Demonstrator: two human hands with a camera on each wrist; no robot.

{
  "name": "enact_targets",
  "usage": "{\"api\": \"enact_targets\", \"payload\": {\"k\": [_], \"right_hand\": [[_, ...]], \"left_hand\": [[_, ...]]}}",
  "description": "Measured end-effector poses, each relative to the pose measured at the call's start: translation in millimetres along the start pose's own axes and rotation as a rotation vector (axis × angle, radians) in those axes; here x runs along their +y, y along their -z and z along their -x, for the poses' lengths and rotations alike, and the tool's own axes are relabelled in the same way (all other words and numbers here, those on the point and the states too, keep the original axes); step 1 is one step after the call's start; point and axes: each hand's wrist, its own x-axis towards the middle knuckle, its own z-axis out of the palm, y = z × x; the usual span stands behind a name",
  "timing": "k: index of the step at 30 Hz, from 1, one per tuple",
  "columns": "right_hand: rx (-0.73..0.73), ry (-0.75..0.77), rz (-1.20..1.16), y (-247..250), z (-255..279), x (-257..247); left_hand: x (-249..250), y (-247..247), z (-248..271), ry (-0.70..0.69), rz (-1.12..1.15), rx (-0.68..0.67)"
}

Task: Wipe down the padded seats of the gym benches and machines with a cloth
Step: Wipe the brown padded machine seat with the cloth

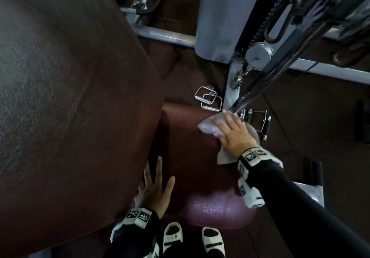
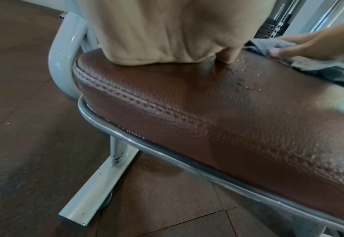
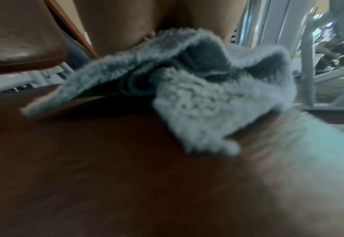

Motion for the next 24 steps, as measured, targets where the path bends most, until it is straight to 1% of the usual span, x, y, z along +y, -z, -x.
{"api": "enact_targets", "payload": {"k": [2,4,5,7,9,10,12,13,15,17,19,20,22,23,24], "right_hand": [[0.038,-0.031,-0.075,4.0,3.3,21.4],[0.082,-0.08,-0.18,0.5,21.2,37.1],[0.141,-0.08,-0.204,-3.7,33.9,41.9],[0.287,0.024,-0.183,-10.6,62.8,42.1],[0.367,0.132,-0.117,-27.5,88.4,39.2],[0.354,0.124,-0.108,-36.5,100.2,35.4],[0.271,0.031,-0.103,-49.8,115.9,23.4],[0.233,0.023,-0.074,-52.7,118.9,15.2],[0.159,0.1,0.007,-53.0,114.8,-4.1],[0.096,0.15,0.049,-43.1,96.1,-23.0],[0.007,0.128,0.071,-30.1,70.2,-35.5],[-0.001,0.122,0.08,-23.7,55.6,-37.7],[0.017,0.125,0.101,-10.6,24.6,-32.4],[0.007,0.107,0.09,-6.5,10.3,-24.0],[-0.022,0.058,0.06,-1.5,0.0,-13.8]], "left_hand": [[-0.8,-1.1,-1.2,-0.006,-0.004,-0.004],[-3.8,-2.6,-1.7,-0.011,0.002,-0.008],[-5.1,-3.0,-2.0,-0.015,0.01,-0.013],[-5.7,-3.0,-1.6,-0.022,0.025,-0.029],[-4.4,-2.3,-1.2,-0.026,0.022,-0.038],[-3.9,-2.2,-1.1,-0.029,0.016,-0.033],[-3.1,-2.6,-2.2,-0.031,-0.001,-0.023],[-3.1,-2.8,-2.4,-0.029,-0.004,-0.023],[-2.8,-2.9,-2.2,-0.029,-0.001,-0.025],[-2.2,-2.6,-1.5,-0.031,0.01,-0.022],[-2.4,-2.3,-1.2,-0.027,0.012,-0.014],[-2.7,-2.4,-1.3,-0.024,0.013,-0.013],[-1.8,-1.3,-1.3,-0.018,0.008,-0.016],[-1.2,-1.0,-1.4,-0.013,0.007,-0.02],[-0.3,-0.7,-1.0,-0.007,0.006,-0.024]]}}
